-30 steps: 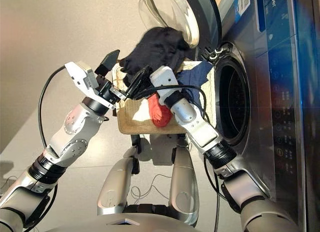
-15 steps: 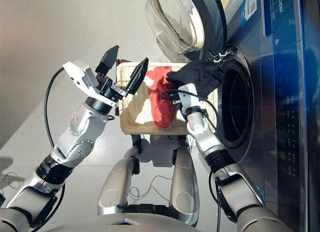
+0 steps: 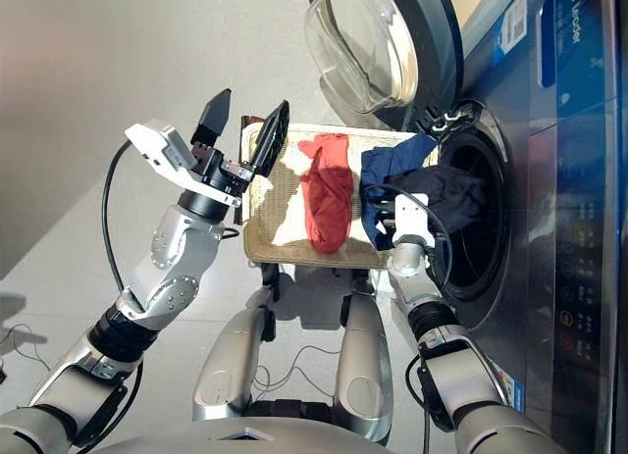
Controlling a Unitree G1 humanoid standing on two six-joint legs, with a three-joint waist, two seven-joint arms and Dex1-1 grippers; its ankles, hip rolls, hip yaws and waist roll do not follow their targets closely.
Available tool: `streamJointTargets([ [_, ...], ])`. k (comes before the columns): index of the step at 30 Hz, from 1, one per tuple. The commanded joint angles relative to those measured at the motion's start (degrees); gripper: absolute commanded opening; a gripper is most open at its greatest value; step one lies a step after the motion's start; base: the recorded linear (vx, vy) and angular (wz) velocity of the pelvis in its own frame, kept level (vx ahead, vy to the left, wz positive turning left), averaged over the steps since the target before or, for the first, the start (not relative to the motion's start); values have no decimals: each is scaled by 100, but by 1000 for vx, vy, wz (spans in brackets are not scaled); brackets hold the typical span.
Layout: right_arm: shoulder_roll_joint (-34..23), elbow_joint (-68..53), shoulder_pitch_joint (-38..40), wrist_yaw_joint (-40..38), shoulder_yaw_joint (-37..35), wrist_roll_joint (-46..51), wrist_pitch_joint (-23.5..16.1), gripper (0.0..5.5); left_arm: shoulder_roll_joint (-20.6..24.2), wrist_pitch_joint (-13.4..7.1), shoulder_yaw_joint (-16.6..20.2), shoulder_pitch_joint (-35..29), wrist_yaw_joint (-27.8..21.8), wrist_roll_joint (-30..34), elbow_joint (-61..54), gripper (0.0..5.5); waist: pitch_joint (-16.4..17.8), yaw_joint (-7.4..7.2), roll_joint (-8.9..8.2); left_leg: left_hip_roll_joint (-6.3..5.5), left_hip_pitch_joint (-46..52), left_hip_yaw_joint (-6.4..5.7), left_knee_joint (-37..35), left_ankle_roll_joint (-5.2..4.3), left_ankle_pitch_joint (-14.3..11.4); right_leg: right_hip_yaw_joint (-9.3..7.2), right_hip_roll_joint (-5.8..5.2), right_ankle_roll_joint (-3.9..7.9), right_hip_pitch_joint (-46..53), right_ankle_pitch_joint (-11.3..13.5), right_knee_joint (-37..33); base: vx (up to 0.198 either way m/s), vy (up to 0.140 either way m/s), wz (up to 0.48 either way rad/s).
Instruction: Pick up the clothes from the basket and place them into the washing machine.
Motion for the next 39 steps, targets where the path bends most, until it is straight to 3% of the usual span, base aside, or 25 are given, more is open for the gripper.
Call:
streamJointTargets([
  [1,-263,135,-417,-405,-208,251,-272,0,-4,-451,-93,-103,72,88,-310,550,-118,199,-267,-125,-373,-65,846,-13,-533,265,-21,329,214,27,-154,-29,-53,212],
  [7,-878,682,-949,-772,-372,496,-185,0,-144,-373,-425,-197,182,142,-206,550,88,291,-211,-142,-929,-120,1504,-14,-740,255,-6,299,-321,-177,560,-37,-26,205],
  [19,-2141,984,-1496,-1025,-741,1094,-224,0,-30,-356,-375,-114,438,345,-229,550,340,268,-98,-113,-2296,-101,2530,-8,-1019,417,-5,235,-1748,-456,1639,-41,-1,30],
  [26,-2651,1401,-1765,-1050,-1038,1927,-313,0,76,-362,-221,-92,657,403,-335,550,340,213,-146,-115,-2731,-88,2787,-21,-1093,440,-20,213,-2194,-517,1894,0,0,0],
  [30,-2934,1849,-2040,-1059,-1466,3255,-565,0,138,-334,-118,-105,796,274,-389,550,340,176,-160,-124,-2791,-92,2773,-27,-1127,437,-30,212,-2278,-552,1930,0,0,0],
  [35,-3039,1846,-2043,-972,-1602,3754,-668,0,170,-349,4,-92,864,207,-437,550,340,113,-190,-133,-2834,-82,2794,-38,-1143,456,-19,206,-2324,-552,1930,0,0,0],
  [39,-3075,1745,-1959,-945,-1507,3624,-672,0,203,-384,48,-82,874,205,-462,550,340,97,-213,-120,-2876,-56,2769,-33,-1082,464,-18,196,-2367,-499,1904,0,0,0],
])
